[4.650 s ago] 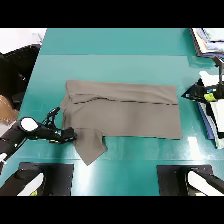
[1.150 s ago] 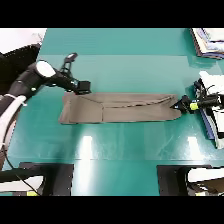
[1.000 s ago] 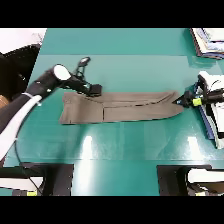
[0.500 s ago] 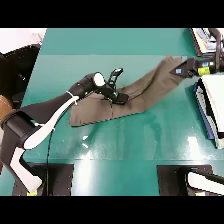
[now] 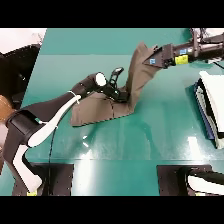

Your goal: Fold the shirts.

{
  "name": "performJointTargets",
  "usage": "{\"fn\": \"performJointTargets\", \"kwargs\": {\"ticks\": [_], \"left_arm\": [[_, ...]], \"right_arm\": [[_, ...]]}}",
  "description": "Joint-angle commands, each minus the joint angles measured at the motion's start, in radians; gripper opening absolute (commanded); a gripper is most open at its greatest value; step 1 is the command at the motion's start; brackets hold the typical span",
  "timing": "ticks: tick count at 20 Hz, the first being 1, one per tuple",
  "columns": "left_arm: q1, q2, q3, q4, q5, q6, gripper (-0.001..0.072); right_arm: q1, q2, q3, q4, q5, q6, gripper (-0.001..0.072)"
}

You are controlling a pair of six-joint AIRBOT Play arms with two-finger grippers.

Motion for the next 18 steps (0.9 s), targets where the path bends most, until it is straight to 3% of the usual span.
{"fn": "performJointTargets", "kwargs": {"ticks": [1, 5, 8, 10, 11, 13, 16, 18], "left_arm": [[0.095, 0.067, 0.002, 0.054, -0.092, 0.0, 0.0027], [0.299, 0.275, 0.002, 0.224, -0.178, 0.003, 0.0027], [0.447, 0.43, 0.002, 0.311, -0.191, 0.004, 0.0029], [0.526, 0.503, 0.002, 0.332, -0.192, 0.009, 0.0028], [0.557, 0.529, 0.002, 0.332, -0.199, 0.011, 0.0028], [0.599, 0.558, 0.001, 0.332, -0.23, 0.011, 0.0028], [0.61, 0.563, 0.001, 0.337, -0.301, 0.036, 0.0028], [0.607, 0.564, 0.001, 0.332, -0.328, 0.056, 0.0029]], "right_arm": [[0.079, -0.018, 0.008, 0.026, -0.075, -0.028, 0.0016], [0.248, -0.084, 0.008, 0.079, -0.188, -0.063, 0.0017], [0.448, -0.191, 0.012, 0.173, -0.365, -0.133, 0.0019], [0.564, -0.306, 0.089, 0.148, -0.395, -0.155, 0.0034], [0.602, -0.359, 0.144, 0.103, -0.384, -0.164, 0.017], [0.649, -0.44, 0.252, -0.048, -0.321, -0.162, 0.0528], [0.615, -0.465, 0.328, -0.258, -0.11, -0.068, 0.0488], [0.54, -0.426, 0.277, -0.337, -0.047, -0.05, 0.0486]]}}
